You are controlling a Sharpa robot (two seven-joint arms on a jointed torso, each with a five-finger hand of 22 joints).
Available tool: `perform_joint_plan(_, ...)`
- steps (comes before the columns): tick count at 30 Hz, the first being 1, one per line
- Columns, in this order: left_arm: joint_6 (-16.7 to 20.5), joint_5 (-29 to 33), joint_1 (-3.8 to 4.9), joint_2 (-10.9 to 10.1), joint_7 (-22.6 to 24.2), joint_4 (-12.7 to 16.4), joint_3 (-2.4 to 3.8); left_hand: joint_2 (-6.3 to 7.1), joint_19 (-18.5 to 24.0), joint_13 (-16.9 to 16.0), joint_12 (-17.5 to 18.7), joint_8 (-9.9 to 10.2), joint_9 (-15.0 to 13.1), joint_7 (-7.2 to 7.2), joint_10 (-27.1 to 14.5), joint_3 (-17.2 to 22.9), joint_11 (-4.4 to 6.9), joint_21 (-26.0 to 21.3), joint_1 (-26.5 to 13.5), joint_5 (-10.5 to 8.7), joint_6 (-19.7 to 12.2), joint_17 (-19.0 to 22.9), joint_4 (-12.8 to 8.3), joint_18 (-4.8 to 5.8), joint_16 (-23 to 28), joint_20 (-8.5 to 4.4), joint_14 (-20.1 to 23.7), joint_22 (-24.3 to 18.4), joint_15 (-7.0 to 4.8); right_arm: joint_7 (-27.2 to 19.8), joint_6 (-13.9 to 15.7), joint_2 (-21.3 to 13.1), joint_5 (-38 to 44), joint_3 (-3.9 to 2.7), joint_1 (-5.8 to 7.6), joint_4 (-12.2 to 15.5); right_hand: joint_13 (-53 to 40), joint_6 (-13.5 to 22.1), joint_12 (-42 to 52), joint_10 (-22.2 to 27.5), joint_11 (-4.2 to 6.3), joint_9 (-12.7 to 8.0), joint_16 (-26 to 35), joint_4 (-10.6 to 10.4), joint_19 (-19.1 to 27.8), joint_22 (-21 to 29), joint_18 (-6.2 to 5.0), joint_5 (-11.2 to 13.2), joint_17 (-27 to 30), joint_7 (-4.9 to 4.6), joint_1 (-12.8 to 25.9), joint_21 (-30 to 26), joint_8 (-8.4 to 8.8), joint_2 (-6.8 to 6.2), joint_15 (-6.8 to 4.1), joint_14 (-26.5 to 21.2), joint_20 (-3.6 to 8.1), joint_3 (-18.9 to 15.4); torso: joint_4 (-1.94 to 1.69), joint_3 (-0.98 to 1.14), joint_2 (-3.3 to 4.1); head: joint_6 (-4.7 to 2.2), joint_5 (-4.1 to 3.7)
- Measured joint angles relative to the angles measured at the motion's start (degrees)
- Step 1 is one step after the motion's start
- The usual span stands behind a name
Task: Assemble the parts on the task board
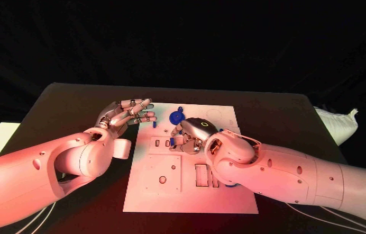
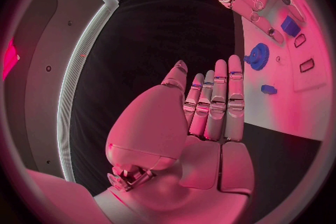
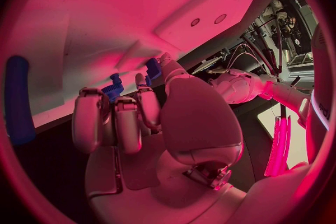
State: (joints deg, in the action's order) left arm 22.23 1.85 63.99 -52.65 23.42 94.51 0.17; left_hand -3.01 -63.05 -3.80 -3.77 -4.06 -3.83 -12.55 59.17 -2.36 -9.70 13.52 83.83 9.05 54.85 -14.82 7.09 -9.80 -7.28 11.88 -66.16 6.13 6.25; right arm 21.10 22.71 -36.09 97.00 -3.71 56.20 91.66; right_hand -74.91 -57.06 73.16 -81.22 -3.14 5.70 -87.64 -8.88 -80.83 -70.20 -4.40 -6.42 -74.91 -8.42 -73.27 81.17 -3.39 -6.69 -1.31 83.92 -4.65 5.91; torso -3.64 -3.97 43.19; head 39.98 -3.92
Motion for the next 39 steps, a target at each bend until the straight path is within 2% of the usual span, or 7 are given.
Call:
perform_joint_plan(4, -0.1, -0.4, 0.00, 0.0, -0.2, -0.1, 0.00, 0.00, -1.3, -0.2, -0.7, 0.0, 0.0, 0.22, 1.5, 0.2, 0.62, 0.3, 0.0, 0.00, 0.7, -1.0, -0.2, 0.00, -0.7, -0.45, -2.0, 0.2, -0.71, -1.6, 2.8, -1.6, -0.6, -0.37, -0.08, 2.0, 0.0, 1.9, -1.3, 0.9, -0.74, -0.3, 0.0, -1.9, 0.3, 0.5, 0.00, 0.9, 0.0, -0.28, -0.9, -0.4, 0.00, -1.14, 0.49, 0.1, -0.31, -1.5, 0.04, 0.04, -0.01, -0.08, -0.02)
perform_joint_plan(11, -0.5, -3.9, 0.00, 0.0, -2.3, -0.6, 0.00, 0.52, -12.6, -1.3, -3.0, -0.5, -0.1, 2.89, 10.3, 0.6, 4.26, 8.2, -1.4, 0.00, 3.9, -9.0, 0.3, 0.01, -11.9, -4.74, -16.0, 4.6, -5.16, -10.3, 5.2, -7.0, -5.5, -3.01, -0.20, 6.1, 0.0, 3.6, -3.4, 2.6, -1.27, -0.8, 0.2, -4.8, 1.2, 2.3, 0.00, 0.5, 0.0, -1.10, -3.0, -1.5, 0.00, -1.58, 0.91, 0.1, -1.18, -3.3, 0.20, 0.23, -0.24, -0.21, 0.42)
perform_joint_plan(14, -1.1, -7.1, 0.00, -0.1, -4.7, -0.8, 0.00, 0.97, -17.9, -2.9, -5.0, -0.6, -0.3, 4.41, 15.7, 0.8, 6.07, 16.1, -1.9, 0.00, 5.5, -32.7, 1.1, 0.01, -38.1, -6.96, -17.9, 10.6, -7.09, -14.1, 5.5, -10.0, -9.7, -3.81, 0.41, 7.5, 0.0, 3.8, -3.4, 2.9, -1.22, -0.9, 0.3, -5.0, 1.2, 2.5, 0.00, -0.5, 0.0, -0.98, -4.2, -1.5, -0.03, -0.77, 0.90, 0.1, -1.23, -3.5, 0.34, 0.36, -0.44, -0.21, 0.63)
perform_joint_plan(18, -2.2, -12.9, 0.23, -0.4, -10.2, -0.6, 0.01, 1.44, -20.6, -8.5, -11.1, -1.5, -1.0, 5.96, 19.7, 0.8, 7.67, 35.2, -3.3, 0.00, 7.4, -57.6, 2.5, 1.80, -66.1, -8.47, -17.8, 31.0, -8.41, -17.6, 5.6, -13.6, -16.9, -4.51, 2.49, 8.2, 0.0, 3.8, -3.4, 2.9, -1.22, -0.9, 0.3, -5.0, 1.2, 2.4, 0.00, -1.2, 0.0, -0.99, -4.9, -1.5, -0.35, -0.05, 0.90, 0.1, -1.23, -3.5, 0.55, 0.68, -0.80, -0.10, 1.15)
perform_joint_plan(27, -12.9, -33.2, 6.03, 1.4, -34.0, -3.2, 0.04, 1.51, -18.0, -43.1, -47.8, -10.4, -7.2, 8.00, 14.7, -1.2, 9.22, 55.5, -8.4, -0.30, 8.6, -60.1, 9.0, 3.71, -82.3, -9.42, -17.8, 53.9, -9.43, -20.9, 5.6, -18.7, -32.0, -4.75, 5.67, 6.1, 0.0, 3.0, -3.1, 2.9, -1.22, -0.8, 0.3, -5.0, 1.2, 2.3, 0.00, -3.1, 0.0, -0.57, -6.1, -1.5, -0.57, 1.08, 0.90, 0.1, -1.23, -3.5, 0.95, 1.45, -1.65, 0.21, 2.29)
perform_joint_plan(34, -19.4, -44.7, 8.58, 4.7, -47.2, -6.1, -0.01, 1.41, -19.1, -54.1, -59.1, -17.5, -12.8, 9.02, 15.8, -4.3, 10.26, 61.9, -12.1, -0.83, 7.1, -60.1, 9.5, 4.49, -82.6, -9.67, -17.8, 62.3, -10.05, -21.6, 5.6, -19.3, -36.6, -4.75, 6.08, 5.3, 0.0, 3.0, -3.1, 2.9, -1.22, -0.8, 0.5, -4.9, 1.2, 2.4, 0.00, -3.1, 0.0, -0.57, -6.1, -1.5, -0.57, 1.08, 0.90, 0.1, -1.23, -3.6, 1.18, 2.02, -1.87, 0.34, 2.87)
perform_joint_plan(39, -22.5, -50.3, 9.50, 8.3, -53.0, -8.1, -0.29, 0.31, -19.5, -59.3, -63.9, -22.5, -17.6, 9.91, 17.8, -7.4, 11.05, 63.9, -15.9, -4.91, 6.0, -60.1, 9.6, 5.34, -82.6, -10.04, -17.7, 65.2, -10.55, -21.7, 5.4, -19.3, -37.9, -4.75, 6.19, 4.9, 0.0, 3.0, -3.1, 2.9, -1.22, -0.8, 0.6, -4.8, 1.3, 2.9, 0.00, -3.5, 0.0, -0.57, -6.1, -1.7, -0.57, 1.08, 0.90, 0.1, -1.20, -3.8, 1.26, 2.23, -1.99, 0.49, 2.93)
